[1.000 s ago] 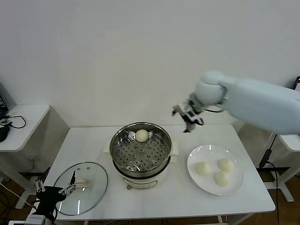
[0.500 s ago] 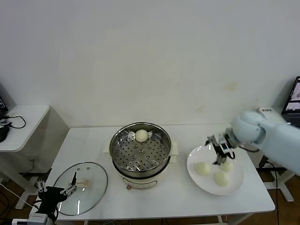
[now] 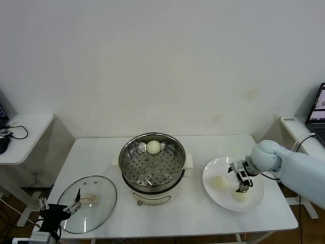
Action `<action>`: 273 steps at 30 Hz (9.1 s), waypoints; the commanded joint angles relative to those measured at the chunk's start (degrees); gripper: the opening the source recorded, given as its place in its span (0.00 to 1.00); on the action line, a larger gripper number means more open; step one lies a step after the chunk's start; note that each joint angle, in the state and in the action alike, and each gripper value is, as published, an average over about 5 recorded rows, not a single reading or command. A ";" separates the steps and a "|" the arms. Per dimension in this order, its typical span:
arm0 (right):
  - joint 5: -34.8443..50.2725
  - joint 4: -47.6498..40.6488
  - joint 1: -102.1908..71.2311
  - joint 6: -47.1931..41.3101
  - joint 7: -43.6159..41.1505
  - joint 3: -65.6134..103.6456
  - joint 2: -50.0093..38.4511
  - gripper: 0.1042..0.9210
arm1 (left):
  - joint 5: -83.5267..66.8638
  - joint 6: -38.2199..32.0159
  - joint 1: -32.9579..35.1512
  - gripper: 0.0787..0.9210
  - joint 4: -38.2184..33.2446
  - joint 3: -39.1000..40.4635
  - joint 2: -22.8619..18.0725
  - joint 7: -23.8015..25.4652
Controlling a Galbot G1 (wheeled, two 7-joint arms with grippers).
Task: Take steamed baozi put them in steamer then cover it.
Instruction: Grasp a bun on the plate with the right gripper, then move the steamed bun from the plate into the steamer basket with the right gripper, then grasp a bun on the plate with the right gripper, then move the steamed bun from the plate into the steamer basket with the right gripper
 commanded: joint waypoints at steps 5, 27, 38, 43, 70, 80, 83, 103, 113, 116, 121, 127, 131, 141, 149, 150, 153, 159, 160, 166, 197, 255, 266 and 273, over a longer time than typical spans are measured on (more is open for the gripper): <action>-1.55 -7.46 -3.57 -0.05 0.92 1.87 7.78 0.88 | -0.01 0.00 -0.25 0.88 0.33 -0.14 0.24 0.03; -1.87 -10.75 -3.38 -1.91 1.09 1.00 11.61 0.67 | -0.20 0.51 -0.72 0.88 0.24 -0.09 0.15 0.12; 2.95 -6.03 3.22 -3.18 -2.95 -0.13 6.54 0.62 | -0.37 0.65 -0.90 0.88 0.13 -0.33 0.42 0.13; 7.28 -3.20 12.36 -3.97 -4.21 -3.51 3.91 0.63 | -0.38 0.71 -1.16 0.88 -0.12 -0.19 0.57 0.15; 34.38 -7.63 36.69 -16.20 4.70 -16.84 36.53 0.65 | -1.38 0.67 -2.23 0.88 -0.69 -1.84 1.27 0.13; 33.15 -15.81 28.69 -17.67 6.78 -17.67 47.41 0.65 | -1.40 0.58 -1.72 0.88 -1.33 -2.93 0.57 0.13; 32.43 -17.14 26.57 -17.52 7.01 -17.57 48.60 0.65 | -1.40 0.61 -1.67 0.88 -1.84 -3.03 0.35 0.15; 27.69 -25.97 21.83 -16.56 7.47 -17.00 54.33 0.65 | -1.30 0.58 -1.78 0.88 -2.16 -2.89 0.26 0.18; 26.27 -27.97 21.37 -15.95 6.91 -16.55 54.77 0.68 | -1.34 0.59 -2.14 0.88 -1.97 -2.77 0.46 0.19; 26.25 -27.37 21.57 -15.85 6.24 -16.35 54.43 0.76 | -1.34 0.60 -2.16 0.88 -1.94 -2.76 0.51 0.21; 26.04 -24.32 24.22 -15.09 2.93 -15.88 51.90 0.87 | -1.32 0.62 -2.12 0.88 -1.94 -2.81 0.62 0.24; 25.85 -16.82 31.56 -12.63 -2.23 -16.90 43.65 0.88 | -1.46 0.68 -2.22 0.88 -2.17 -2.91 0.86 0.31; 26.72 -8.85 36.97 -11.70 -4.49 -18.81 35.01 0.88 | -1.96 0.76 -2.47 0.88 -1.93 -3.05 1.36 0.38; 24.37 11.28 44.66 -9.16 -6.59 -25.08 8.37 0.88 | -2.13 0.80 -3.07 0.88 -0.78 -2.17 1.36 0.48; 15.22 17.13 31.85 -4.96 -7.90 -18.12 -9.70 0.88 | -2.09 1.14 -3.23 0.88 -0.87 -1.70 1.66 0.63; 13.84 17.09 29.07 -4.06 -8.11 -16.56 -11.14 0.88 | -2.15 1.16 -3.19 0.88 -0.78 -1.67 1.74 0.67; 9.55 16.37 23.47 -1.05 -8.55 -14.37 -14.80 0.88 | -2.43 1.17 -3.05 0.88 -0.39 -1.62 1.95 0.75; 4.68 14.56 12.49 2.88 -7.57 -6.81 -17.90 0.88 | -2.55 1.16 -3.32 0.88 0.72 -1.28 1.67 0.73; 4.15 14.38 9.61 3.19 -7.22 -4.47 -17.97 0.88 | -2.53 1.16 -3.34 0.88 0.80 -1.20 1.59 0.73; -0.12 12.16 -5.31 5.00 -5.55 5.92 -16.65 0.88 | -2.48 1.17 -3.18 0.88 0.84 -1.33 1.33 0.70; -8.17 -1.01 -20.69 5.33 -1.54 19.01 -4.23 0.88 | -1.43 1.23 -1.83 0.88 0.74 -2.44 -0.10 0.64; 19.02 -3.37 36.49 0.67 -0.14 -11.60 18.91 0.65 | -2.11 1.07 -3.19 0.88 1.17 -3.13 0.99 0.55; 23.58 -2.96 33.81 7.26 3.99 -18.21 30.45 0.65 | -2.46 1.07 -2.94 0.88 0.95 -4.66 0.70 0.53; 17.01 -3.11 31.46 14.72 4.97 -22.36 35.74 0.65 | -2.76 0.93 -2.92 0.88 0.95 -5.19 0.00 0.51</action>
